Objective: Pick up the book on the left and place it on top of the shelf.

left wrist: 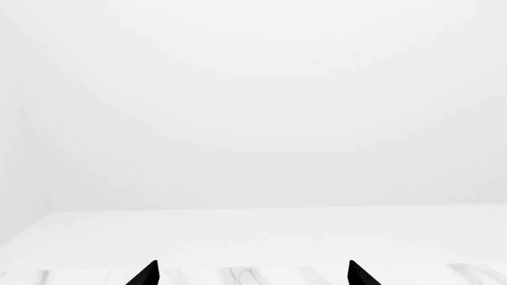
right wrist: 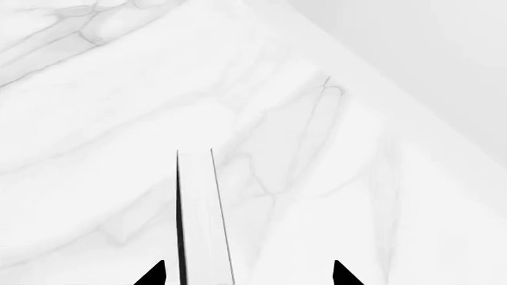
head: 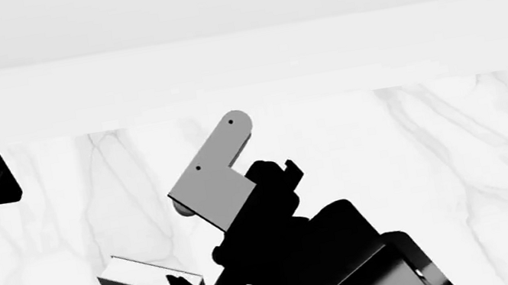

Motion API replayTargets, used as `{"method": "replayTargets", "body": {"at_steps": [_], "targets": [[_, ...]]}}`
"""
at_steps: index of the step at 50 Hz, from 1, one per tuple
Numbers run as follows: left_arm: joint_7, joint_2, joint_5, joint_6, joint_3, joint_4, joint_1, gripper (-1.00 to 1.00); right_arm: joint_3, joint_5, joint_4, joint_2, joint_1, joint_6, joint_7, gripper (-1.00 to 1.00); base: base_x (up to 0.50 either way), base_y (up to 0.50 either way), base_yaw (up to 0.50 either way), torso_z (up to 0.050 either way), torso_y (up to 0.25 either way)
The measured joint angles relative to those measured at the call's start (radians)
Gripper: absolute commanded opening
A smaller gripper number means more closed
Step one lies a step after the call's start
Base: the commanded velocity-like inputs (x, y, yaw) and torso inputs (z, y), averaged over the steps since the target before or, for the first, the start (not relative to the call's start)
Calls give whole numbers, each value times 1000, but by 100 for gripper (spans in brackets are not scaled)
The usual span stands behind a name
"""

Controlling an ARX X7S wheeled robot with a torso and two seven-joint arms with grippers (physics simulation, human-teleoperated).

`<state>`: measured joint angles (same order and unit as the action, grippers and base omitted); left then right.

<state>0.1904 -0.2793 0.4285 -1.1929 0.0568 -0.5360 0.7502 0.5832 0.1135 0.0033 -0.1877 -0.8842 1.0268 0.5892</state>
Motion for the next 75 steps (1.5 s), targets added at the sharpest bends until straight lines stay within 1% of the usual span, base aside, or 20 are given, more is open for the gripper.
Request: {"method": "replayTargets", "body": {"at_steps": [18, 58, 59, 75], "targets": [[6, -3, 8, 1, -2, 0, 0, 100, 50, -3, 119, 42, 20, -91, -9, 100, 0, 0, 0, 0, 0], [15, -16, 26, 13, 7, 2, -13, 100, 116, 1, 456, 111, -1, -292, -17, 100, 0, 0, 0, 0, 0], [16, -16, 27, 13, 7, 2, -14, 100, 117, 2, 460, 111, -1, -296, -17, -100, 0, 0, 0, 0, 0], [18, -21, 31, 23, 7, 6, -24, 100, 137, 27, 451, 98, 11, -335, -18, -100, 0, 0, 0, 0, 0]]}}
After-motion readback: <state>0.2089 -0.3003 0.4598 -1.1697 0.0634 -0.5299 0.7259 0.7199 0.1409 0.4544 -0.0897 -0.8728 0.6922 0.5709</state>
